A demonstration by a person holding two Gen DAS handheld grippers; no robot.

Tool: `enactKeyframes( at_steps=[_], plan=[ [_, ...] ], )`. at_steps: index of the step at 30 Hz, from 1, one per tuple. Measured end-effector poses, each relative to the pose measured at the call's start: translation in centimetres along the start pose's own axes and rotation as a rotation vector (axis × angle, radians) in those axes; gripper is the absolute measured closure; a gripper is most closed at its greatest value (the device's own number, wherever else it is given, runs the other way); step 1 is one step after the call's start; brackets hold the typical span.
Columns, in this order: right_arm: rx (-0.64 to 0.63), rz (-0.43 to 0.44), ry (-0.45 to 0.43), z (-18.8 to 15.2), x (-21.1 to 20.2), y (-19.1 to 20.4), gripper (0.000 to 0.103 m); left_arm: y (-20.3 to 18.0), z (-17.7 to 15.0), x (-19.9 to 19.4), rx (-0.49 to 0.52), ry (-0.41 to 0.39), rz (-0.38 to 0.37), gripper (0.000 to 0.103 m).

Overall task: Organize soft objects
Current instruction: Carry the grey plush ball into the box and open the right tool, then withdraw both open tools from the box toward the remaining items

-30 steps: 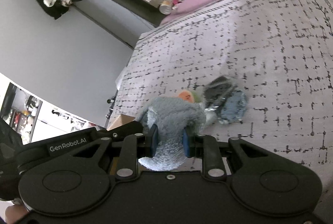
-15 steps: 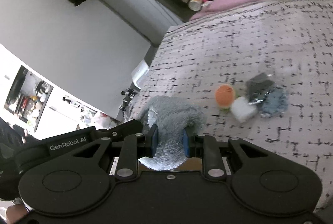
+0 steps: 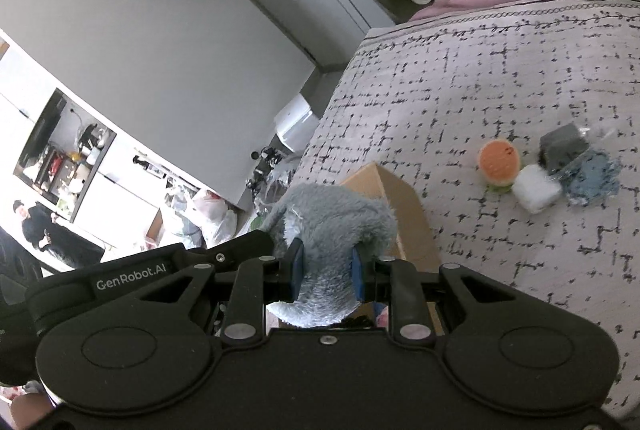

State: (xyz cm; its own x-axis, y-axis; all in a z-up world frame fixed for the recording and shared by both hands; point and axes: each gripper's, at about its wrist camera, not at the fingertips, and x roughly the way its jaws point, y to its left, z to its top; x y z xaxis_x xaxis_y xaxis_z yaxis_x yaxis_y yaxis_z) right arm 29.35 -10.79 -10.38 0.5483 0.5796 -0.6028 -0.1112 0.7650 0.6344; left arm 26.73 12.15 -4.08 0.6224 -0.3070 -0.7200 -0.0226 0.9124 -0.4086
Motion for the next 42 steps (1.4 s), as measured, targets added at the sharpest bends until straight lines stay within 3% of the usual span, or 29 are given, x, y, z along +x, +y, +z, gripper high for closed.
enactKeyframes(
  at_steps=[20, 24, 28, 30, 35, 37, 42],
  plan=[
    [-0.035, -0.034, 0.123, -3.2, 5.5, 3.0, 0.077, 7.5, -1.3, 0.2, -0.1, 0.054, 0.047, 0.094],
    [-0.056, -0.047, 0.14, -3.3, 6.6, 2.8, 0.068, 7.7, -1.6, 0.8, -0.098, 0.063, 0.063, 0.093],
    [-0.065, -0.066, 0.159, -3.3, 6.7, 2.4, 0.062, 6.9, -1.7, 0.8, -0.047, 0.042, 0.148, 0.089],
    [-0.076, -0.067, 0.142, -3.1, 5.8, 2.4, 0.052, 6.6, -1.5, 0.7, -0.04, 0.044, 0.143, 0.089],
    [-0.104, -0.062, 0.125, -2.2, 3.5, 1.8, 0.052, 5.2, -1.0, 0.8, -0.033, 0.059, 0.171, 0.073],
    [-0.127, -0.079, 0.105, -1.8, 2.2, 1.7, 0.048, 4.3, -0.9, 0.7, -0.024, 0.051, 0.165, 0.058],
    [-0.175, -0.111, 0.07, -0.6, -0.1, 0.7, 0.032, 1.8, -1.2, 0.8, 0.011, 0.042, 0.175, 0.042]
  ],
)
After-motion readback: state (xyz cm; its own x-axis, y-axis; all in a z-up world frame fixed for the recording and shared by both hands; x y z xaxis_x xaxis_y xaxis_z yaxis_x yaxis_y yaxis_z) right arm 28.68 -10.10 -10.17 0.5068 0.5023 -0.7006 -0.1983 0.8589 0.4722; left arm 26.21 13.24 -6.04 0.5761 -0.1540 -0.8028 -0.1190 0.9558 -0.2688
